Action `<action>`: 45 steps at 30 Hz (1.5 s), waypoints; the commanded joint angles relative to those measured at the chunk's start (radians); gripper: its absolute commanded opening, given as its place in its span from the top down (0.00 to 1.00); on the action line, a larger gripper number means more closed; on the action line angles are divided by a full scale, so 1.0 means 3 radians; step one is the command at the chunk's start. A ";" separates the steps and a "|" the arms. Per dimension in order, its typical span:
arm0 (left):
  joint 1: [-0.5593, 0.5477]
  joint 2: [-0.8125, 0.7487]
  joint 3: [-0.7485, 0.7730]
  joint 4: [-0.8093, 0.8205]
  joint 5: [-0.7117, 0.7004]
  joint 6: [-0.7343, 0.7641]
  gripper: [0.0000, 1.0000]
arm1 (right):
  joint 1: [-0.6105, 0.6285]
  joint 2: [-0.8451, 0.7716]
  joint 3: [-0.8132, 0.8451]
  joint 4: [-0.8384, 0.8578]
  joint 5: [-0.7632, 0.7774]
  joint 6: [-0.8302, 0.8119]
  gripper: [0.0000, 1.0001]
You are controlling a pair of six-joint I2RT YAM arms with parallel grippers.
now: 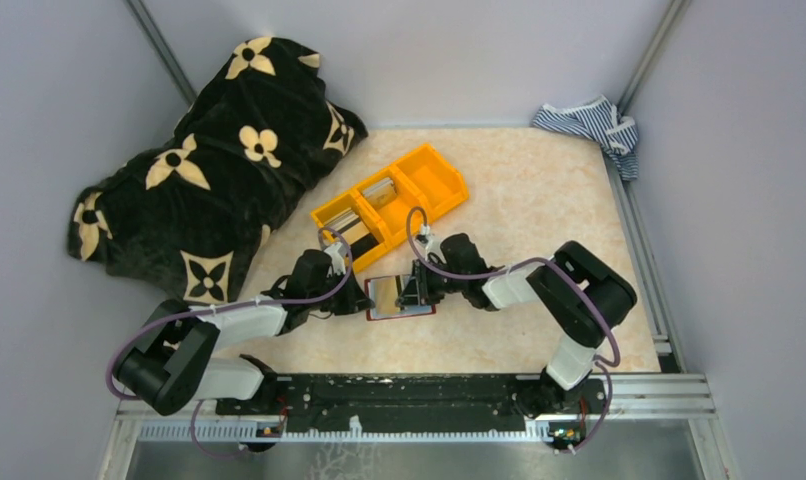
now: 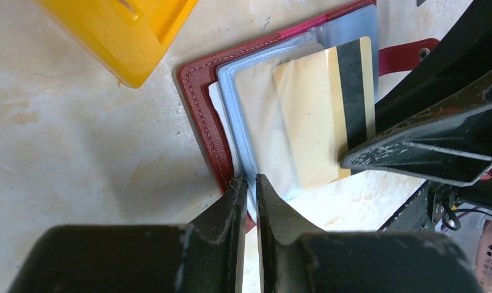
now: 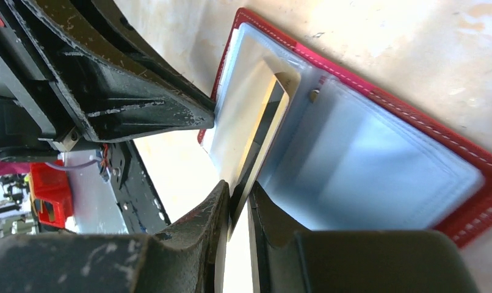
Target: Take the credit cards out of the card holder
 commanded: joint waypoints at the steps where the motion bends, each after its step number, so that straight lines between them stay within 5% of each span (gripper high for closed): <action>1: -0.0025 0.0096 -0.0065 -0.0290 -0.0123 0.0154 0.83 | -0.0085 -0.0274 -0.0016 0.0008 0.0041 -0.0123 0.82; 6: -0.0025 0.0082 -0.0068 -0.0292 -0.0120 0.0156 0.83 | -0.0114 -0.0294 -0.0001 -0.0071 0.0068 -0.0180 0.85; 11: -0.0025 0.0036 -0.0065 -0.0323 -0.0126 0.0163 0.83 | -0.0136 -0.0327 -0.0018 -0.0156 0.0135 -0.0226 1.00; 28: -0.0020 -0.0219 -0.0052 -0.0392 -0.0128 0.0205 0.82 | -0.0439 -0.1054 -0.0287 -0.0657 0.0569 -0.0393 1.00; 35: -0.0020 -0.0736 0.0158 -0.0674 -0.0282 0.0261 0.52 | -0.0444 -0.1291 -0.0306 -0.0561 0.0435 -0.0377 1.00; 45: -0.0020 -0.1054 -0.0008 0.0026 -0.0011 0.0191 0.41 | -0.0445 -0.1380 -0.0239 -0.0041 0.0070 -0.0202 1.00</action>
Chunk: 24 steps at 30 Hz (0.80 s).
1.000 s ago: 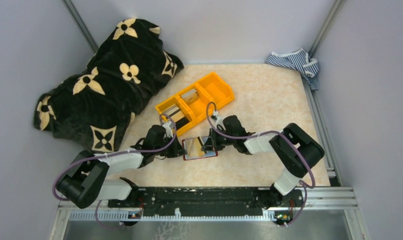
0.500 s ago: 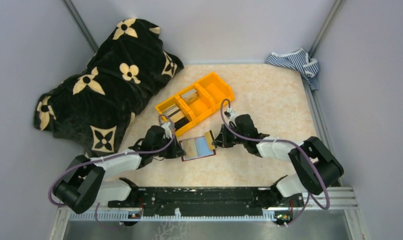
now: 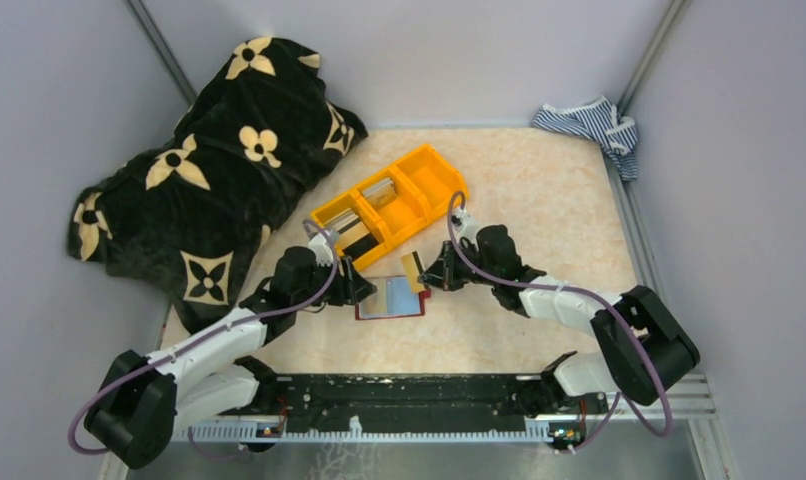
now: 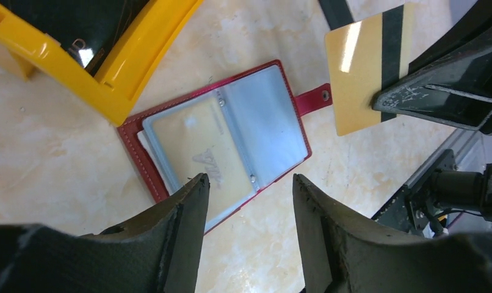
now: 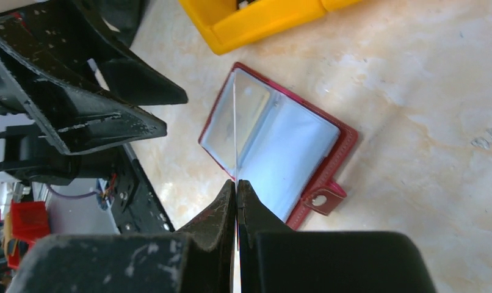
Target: Take the credit cards out of the card holder
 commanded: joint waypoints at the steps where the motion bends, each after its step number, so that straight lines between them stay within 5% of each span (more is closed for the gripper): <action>1: -0.0007 -0.0125 -0.0188 0.0703 0.0208 -0.0062 0.41 | -0.0006 -0.0134 0.0074 0.0563 -0.0253 0.0130 1.00; 6: -0.0008 -0.0125 -0.0483 0.1637 0.0455 -0.0216 0.57 | -0.0006 -0.0022 0.0176 0.1078 -0.0503 0.0434 1.00; 13: -0.0011 0.0092 -0.0560 0.2608 0.0653 -0.0334 0.57 | 0.0005 0.0157 0.0170 0.1496 -0.0688 0.0671 1.00; 24: -0.0007 0.0736 -0.0356 0.3545 0.1006 -0.0587 0.61 | 0.0021 0.0034 0.0140 0.1297 -0.0645 0.0567 1.00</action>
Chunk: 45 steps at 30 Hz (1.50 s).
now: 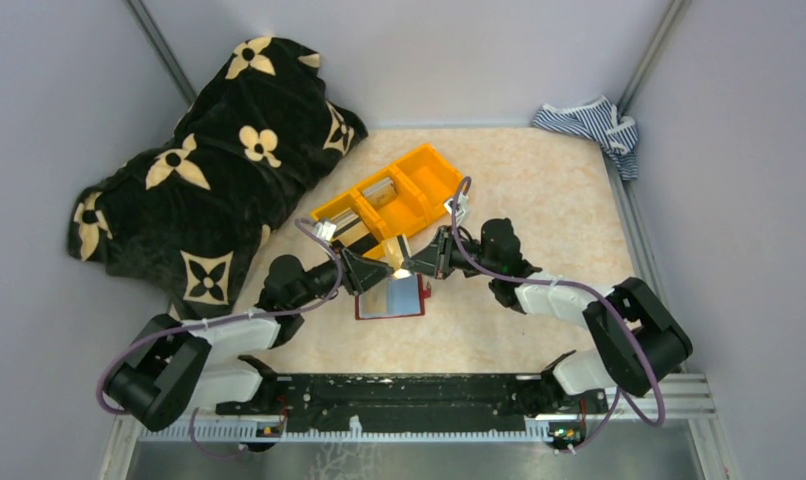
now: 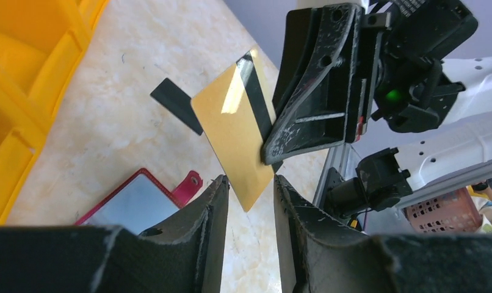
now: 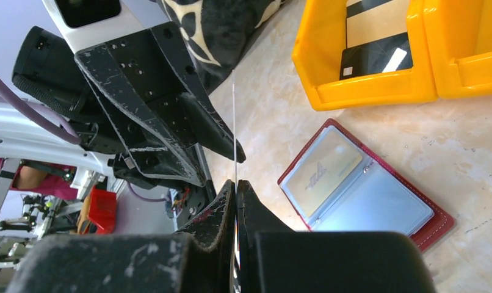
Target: Take the credit cards out of the card holder
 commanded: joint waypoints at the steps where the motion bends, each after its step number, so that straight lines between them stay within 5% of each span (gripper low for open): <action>1: -0.0007 0.0201 0.0087 0.0701 0.0187 -0.0172 0.62 | 0.0018 -0.0133 0.0060 0.0140 -0.0051 -0.0035 1.00; 25: -0.0007 0.0786 0.0282 0.1185 0.0175 -0.0272 0.65 | 0.0018 -0.0171 0.0035 0.0065 -0.0046 -0.0080 1.00; 32: -0.0007 0.0885 0.0305 0.1343 0.0167 -0.0422 1.00 | 0.0018 -0.0086 0.0005 0.0173 -0.0081 -0.0039 1.00; 45: 0.0013 0.0602 0.0416 0.0863 0.0064 -0.0285 0.99 | 0.0018 0.0119 -0.0020 0.0503 -0.0170 0.0079 1.00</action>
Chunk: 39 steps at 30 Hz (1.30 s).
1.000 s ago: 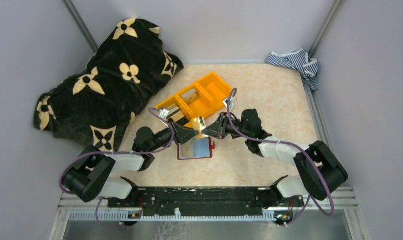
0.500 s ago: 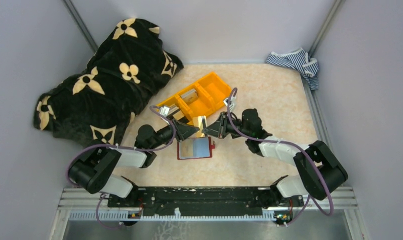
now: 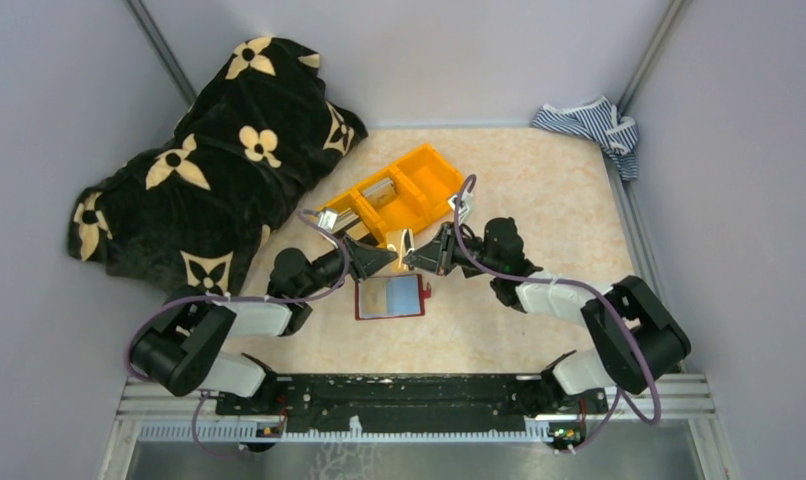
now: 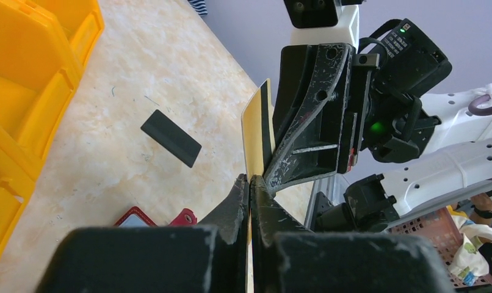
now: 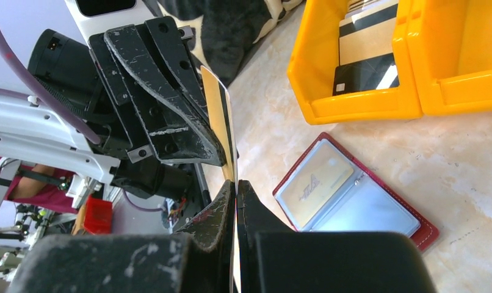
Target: Take the credit cards out of the card holder
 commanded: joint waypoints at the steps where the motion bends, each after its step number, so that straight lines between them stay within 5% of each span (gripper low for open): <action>1: -0.0027 -0.0115 0.0205 -0.0039 -0.0002 0.0064 0.98 | 0.0062 0.0120 -0.0017 0.0418 -0.0202 0.0106 1.00; 8: -0.0023 -0.0045 0.0244 0.0033 0.0010 -0.0017 0.85 | 0.0075 0.0170 -0.0018 0.0532 -0.0228 0.0156 1.00; 11: -0.0025 -0.0010 0.0242 0.0115 -0.0004 -0.0047 0.99 | 0.0072 0.0199 -0.0016 0.0564 -0.0235 0.0165 1.00; 17: -0.0007 0.0058 0.0376 0.0067 0.0039 0.0020 1.00 | 0.0076 0.0247 0.0041 0.0556 -0.0234 0.0158 1.00; 20: 0.0052 0.0087 0.0652 -0.0333 0.0191 0.0193 1.00 | 0.0067 0.0231 0.0139 0.0418 -0.0227 0.0087 0.99; 29: 0.0245 0.0273 0.1780 -0.2132 0.0439 0.1158 1.00 | 0.0002 0.0103 0.0266 0.0019 -0.0227 -0.0135 0.59; 39: 0.0744 0.1114 0.3404 -0.4170 0.0958 0.2478 1.00 | -0.0346 -0.0673 0.0197 -0.1115 0.0242 -0.0755 0.58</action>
